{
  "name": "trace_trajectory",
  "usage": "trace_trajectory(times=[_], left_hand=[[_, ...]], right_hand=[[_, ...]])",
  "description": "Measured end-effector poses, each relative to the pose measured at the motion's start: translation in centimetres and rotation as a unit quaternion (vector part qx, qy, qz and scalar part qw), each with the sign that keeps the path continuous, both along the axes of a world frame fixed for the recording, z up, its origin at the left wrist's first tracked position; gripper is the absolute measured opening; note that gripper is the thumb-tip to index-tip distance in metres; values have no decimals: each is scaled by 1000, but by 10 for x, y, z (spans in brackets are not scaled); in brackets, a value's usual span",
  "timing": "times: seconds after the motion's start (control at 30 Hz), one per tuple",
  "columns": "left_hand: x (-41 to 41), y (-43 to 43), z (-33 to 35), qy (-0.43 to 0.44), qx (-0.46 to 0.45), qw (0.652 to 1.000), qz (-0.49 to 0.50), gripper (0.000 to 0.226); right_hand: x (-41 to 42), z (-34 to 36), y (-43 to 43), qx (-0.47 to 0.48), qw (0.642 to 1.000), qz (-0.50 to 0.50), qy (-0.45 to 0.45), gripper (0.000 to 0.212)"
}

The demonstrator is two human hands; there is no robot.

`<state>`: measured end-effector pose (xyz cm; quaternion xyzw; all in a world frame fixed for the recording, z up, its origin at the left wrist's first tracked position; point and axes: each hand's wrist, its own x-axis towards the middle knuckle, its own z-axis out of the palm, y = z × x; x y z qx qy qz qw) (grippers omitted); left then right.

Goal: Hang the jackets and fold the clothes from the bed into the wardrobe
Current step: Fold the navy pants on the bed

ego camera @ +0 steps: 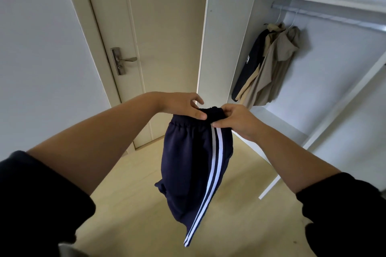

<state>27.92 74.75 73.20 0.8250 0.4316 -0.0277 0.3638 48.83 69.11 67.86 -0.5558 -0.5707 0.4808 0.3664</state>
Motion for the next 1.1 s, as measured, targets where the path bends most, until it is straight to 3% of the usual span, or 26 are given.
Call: trace_trajectory(times=[0.07,0.17,0.27,0.37,0.47,0.57,0.67,0.8,0.9,1.1], left_hand=[[5,-1,0,71,34,997,-19,79],[12,3,-8,111,93,989,-20,41],[21,3,-18,110,106,988,-23,21],[33,3,-30,71,110,991,-15,6],[41,5,-40,2,57,998,13,5],[41,10,-48,-87,-27,992,92,17],[32,15,-58,-168,-93,966,175,15],[-6,20,-76,-198,-104,932,284,9],[-36,16,-88,-197,-103,907,357,8],[-149,-30,-124,-200,-98,816,534,15]], right_hand=[[-2,0,3,8,1000,9,-4,29],[-2,-3,6,21,1000,18,-12,31],[0,-12,7,28,999,-9,16,29],[12,-22,10,23,998,-27,53,26],[31,-40,17,8,999,-27,46,26],[42,-73,16,-63,998,-18,-24,66],[41,-109,16,-164,986,-17,-26,102],[4,-126,45,-188,979,-69,-39,81],[-38,-129,68,-118,982,-118,-93,66],[-160,-143,89,-9,971,7,-239,67]])
